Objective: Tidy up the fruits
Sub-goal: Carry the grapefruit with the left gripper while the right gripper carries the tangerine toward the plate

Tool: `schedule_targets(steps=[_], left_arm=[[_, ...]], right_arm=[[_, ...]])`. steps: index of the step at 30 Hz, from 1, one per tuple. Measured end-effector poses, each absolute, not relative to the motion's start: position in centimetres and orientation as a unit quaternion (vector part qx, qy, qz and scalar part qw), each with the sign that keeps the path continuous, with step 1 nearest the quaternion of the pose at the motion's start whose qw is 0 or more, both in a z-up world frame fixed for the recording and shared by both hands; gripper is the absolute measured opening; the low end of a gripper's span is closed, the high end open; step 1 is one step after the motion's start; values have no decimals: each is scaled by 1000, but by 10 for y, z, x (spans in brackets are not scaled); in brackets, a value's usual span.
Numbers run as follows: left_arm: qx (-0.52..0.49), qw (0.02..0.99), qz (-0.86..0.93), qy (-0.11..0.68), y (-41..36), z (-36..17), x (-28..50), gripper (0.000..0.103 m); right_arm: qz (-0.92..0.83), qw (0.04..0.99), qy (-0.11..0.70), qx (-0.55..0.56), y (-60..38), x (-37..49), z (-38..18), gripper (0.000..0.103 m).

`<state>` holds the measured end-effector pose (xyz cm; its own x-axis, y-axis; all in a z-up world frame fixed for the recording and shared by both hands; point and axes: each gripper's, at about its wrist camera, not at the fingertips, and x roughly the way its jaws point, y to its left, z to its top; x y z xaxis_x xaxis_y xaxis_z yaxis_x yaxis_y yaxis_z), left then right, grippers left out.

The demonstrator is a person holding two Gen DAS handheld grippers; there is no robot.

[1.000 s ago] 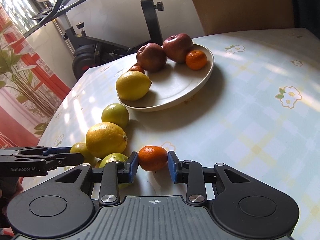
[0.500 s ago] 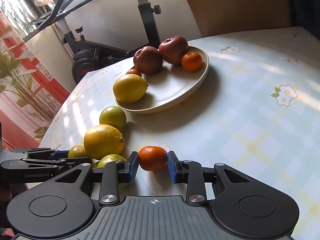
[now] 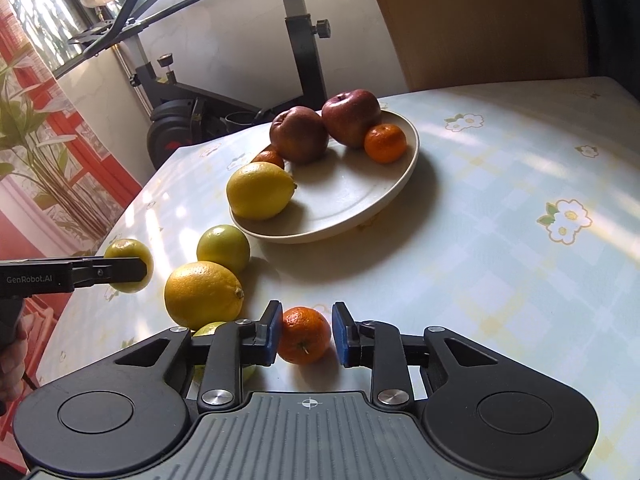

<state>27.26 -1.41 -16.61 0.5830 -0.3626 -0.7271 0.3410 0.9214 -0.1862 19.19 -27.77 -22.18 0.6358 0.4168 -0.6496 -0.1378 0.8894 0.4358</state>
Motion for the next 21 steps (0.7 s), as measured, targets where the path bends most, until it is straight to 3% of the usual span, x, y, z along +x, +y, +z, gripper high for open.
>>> schedule_targets(steps=[5,21], left_arm=[[-26,887,-200,415,-14,-166,271,47],[-7,888,-218,404,-25,-154,290,47]], right_arm=[[171,877,408,185,-274,191,-228,33],[182,877,399,197,-274,195,-228,30]])
